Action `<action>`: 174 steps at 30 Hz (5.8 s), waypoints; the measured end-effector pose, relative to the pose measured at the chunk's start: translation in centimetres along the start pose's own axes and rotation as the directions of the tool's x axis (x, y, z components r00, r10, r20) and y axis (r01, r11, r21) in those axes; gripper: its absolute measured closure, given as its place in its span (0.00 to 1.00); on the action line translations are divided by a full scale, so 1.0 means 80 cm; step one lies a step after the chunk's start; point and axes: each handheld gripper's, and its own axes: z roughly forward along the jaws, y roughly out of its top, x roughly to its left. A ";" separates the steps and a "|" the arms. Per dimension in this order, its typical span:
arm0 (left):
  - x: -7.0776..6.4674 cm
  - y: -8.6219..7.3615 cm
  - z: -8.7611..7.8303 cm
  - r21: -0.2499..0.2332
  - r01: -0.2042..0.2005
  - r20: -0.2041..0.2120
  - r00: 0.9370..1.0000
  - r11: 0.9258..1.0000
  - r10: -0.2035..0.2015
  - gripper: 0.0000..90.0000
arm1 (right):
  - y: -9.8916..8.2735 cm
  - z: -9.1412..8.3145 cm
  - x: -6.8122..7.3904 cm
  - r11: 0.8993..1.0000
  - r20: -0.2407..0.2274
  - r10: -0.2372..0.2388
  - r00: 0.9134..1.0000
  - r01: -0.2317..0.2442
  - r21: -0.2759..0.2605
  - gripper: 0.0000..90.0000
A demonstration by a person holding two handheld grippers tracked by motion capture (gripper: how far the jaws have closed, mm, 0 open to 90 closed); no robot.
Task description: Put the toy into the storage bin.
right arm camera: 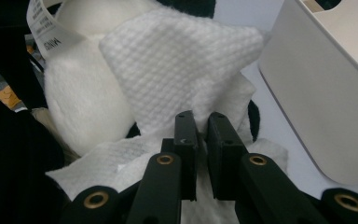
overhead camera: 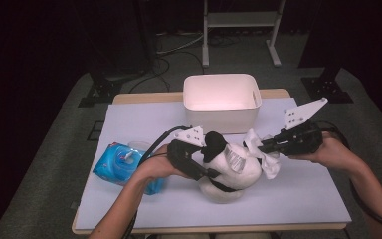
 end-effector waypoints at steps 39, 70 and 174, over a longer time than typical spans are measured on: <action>-0.009 0.055 0.026 0.124 -0.073 -0.006 0.997 0.990 0.074 0.38 | 0.016 -0.002 0.014 0.998 -0.054 -0.028 0.998 0.025 -0.054 0.91; 0.010 0.010 0.053 0.144 0.018 -0.023 1.000 0.989 -0.015 0.14 | -0.027 0.003 0.002 0.999 -0.045 0.034 0.998 -0.035 -0.019 0.91; 0.016 -0.001 0.068 0.217 0.056 -0.051 0.998 0.975 -0.046 0.41 | -0.067 0.007 -0.001 0.998 -0.019 0.054 0.998 -0.054 0.030 0.91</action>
